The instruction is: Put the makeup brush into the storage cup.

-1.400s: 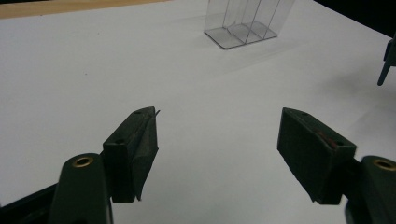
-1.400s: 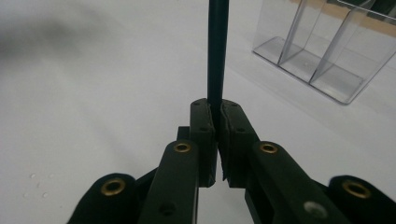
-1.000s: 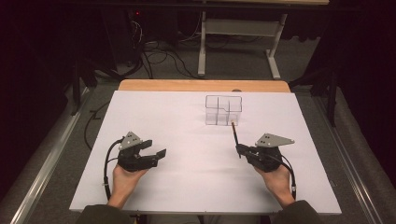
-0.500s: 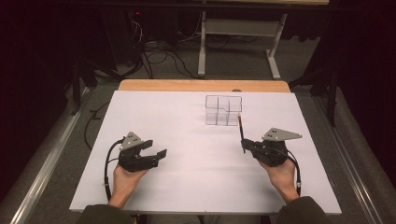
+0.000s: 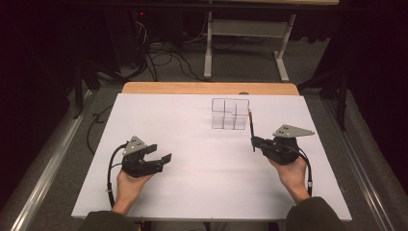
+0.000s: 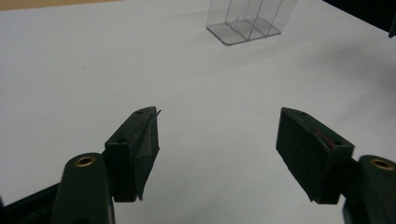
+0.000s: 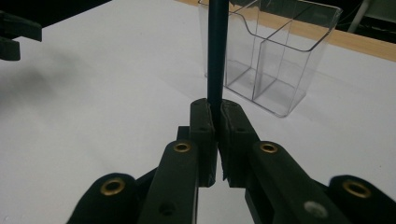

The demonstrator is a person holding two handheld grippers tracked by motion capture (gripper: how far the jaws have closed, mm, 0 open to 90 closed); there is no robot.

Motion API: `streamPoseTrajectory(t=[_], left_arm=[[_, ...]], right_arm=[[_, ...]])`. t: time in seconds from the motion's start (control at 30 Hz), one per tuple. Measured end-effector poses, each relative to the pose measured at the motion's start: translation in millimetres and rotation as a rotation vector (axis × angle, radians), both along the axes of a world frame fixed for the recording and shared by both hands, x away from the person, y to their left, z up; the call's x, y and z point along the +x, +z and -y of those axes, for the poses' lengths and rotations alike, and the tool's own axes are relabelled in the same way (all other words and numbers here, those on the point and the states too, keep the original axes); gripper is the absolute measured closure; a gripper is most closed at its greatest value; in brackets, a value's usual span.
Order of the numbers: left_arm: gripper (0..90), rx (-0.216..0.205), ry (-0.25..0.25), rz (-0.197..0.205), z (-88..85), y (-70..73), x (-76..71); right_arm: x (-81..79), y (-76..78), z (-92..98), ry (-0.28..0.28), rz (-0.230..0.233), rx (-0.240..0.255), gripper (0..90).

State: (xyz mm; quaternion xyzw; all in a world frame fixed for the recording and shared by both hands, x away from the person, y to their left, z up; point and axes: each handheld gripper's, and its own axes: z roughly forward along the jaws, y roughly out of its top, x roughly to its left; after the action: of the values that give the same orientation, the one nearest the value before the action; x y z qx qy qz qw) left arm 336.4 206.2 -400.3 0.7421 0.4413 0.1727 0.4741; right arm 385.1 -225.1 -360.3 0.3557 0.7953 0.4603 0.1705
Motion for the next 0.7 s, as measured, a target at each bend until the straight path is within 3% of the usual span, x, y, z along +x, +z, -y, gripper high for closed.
streamPoseTrajectory(t=[0.7], left_arm=[[30.9,0.000,-0.005,-0.002,1.0,-0.2,-0.1]], right_arm=[[23.1,6.9,-1.6,-0.029,0.002,-0.001,86.6]])
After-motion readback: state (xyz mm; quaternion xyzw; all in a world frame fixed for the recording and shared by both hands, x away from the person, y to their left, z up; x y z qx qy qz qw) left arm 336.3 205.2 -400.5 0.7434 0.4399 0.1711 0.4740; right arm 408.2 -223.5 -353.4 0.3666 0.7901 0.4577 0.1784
